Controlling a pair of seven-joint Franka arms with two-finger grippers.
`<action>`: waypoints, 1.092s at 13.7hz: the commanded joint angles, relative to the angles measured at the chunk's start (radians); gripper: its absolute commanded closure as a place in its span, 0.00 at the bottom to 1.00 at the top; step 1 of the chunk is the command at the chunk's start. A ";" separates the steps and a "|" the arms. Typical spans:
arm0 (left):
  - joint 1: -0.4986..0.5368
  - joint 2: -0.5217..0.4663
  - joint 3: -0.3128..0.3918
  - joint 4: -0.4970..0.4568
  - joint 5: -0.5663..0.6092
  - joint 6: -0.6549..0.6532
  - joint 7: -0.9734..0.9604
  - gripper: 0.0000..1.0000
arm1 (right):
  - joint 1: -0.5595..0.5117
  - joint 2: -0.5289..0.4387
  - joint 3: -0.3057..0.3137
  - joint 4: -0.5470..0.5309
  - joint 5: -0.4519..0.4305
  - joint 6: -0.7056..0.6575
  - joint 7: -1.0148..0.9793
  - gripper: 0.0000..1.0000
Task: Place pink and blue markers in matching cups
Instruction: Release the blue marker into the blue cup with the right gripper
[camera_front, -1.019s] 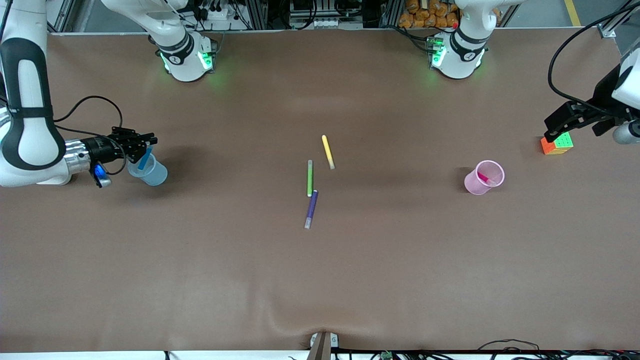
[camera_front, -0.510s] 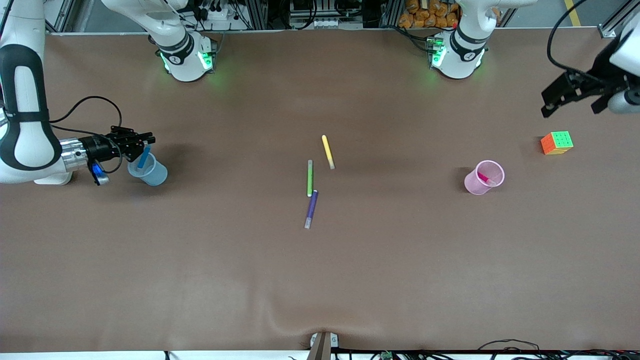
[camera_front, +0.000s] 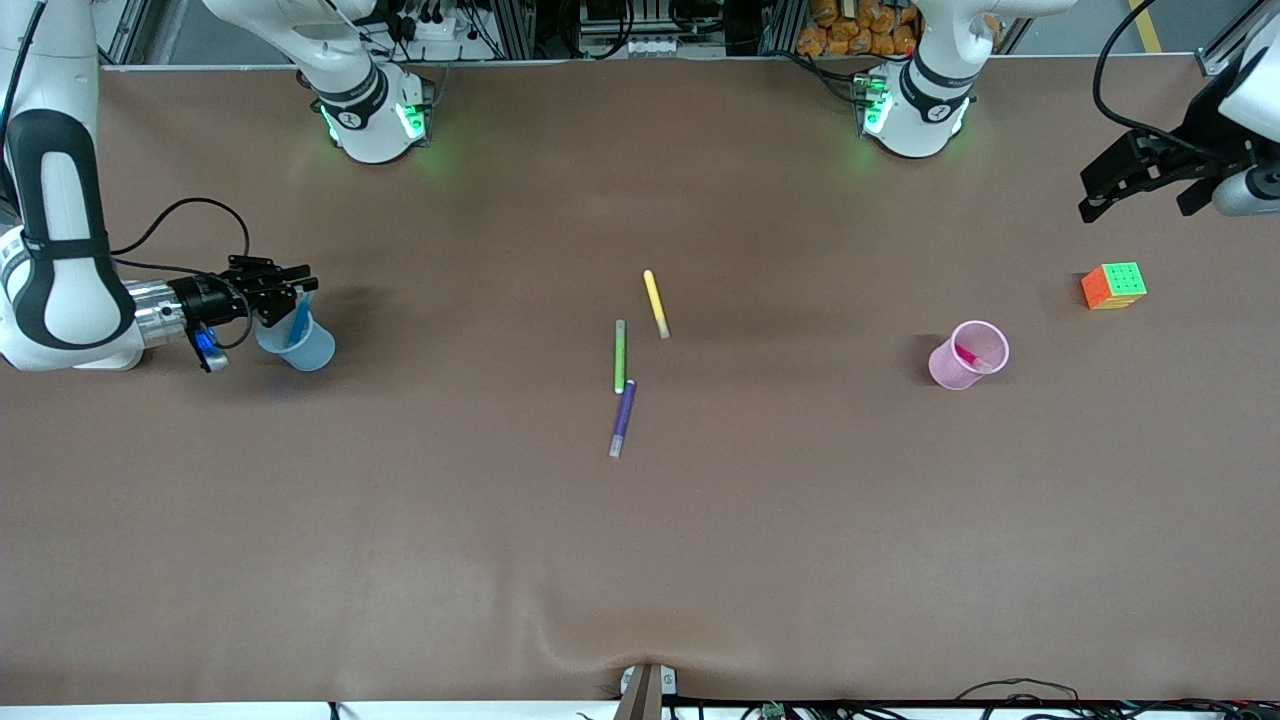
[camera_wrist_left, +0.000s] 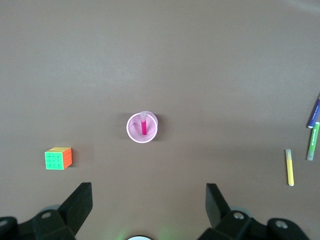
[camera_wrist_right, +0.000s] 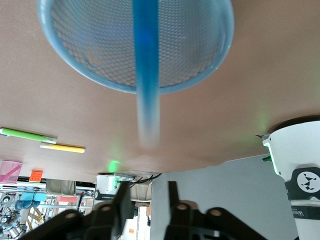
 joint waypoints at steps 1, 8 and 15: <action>-0.001 -0.003 0.007 0.001 -0.003 -0.005 0.027 0.00 | -0.004 -0.003 -0.001 0.032 0.019 -0.016 0.012 0.00; 0.005 0.011 0.007 -0.002 -0.003 -0.006 0.028 0.00 | 0.022 -0.053 0.079 0.311 -0.078 -0.114 0.104 0.00; 0.008 0.011 0.010 -0.002 -0.003 -0.006 0.024 0.00 | 0.012 -0.171 0.314 0.471 -0.435 -0.111 0.098 0.00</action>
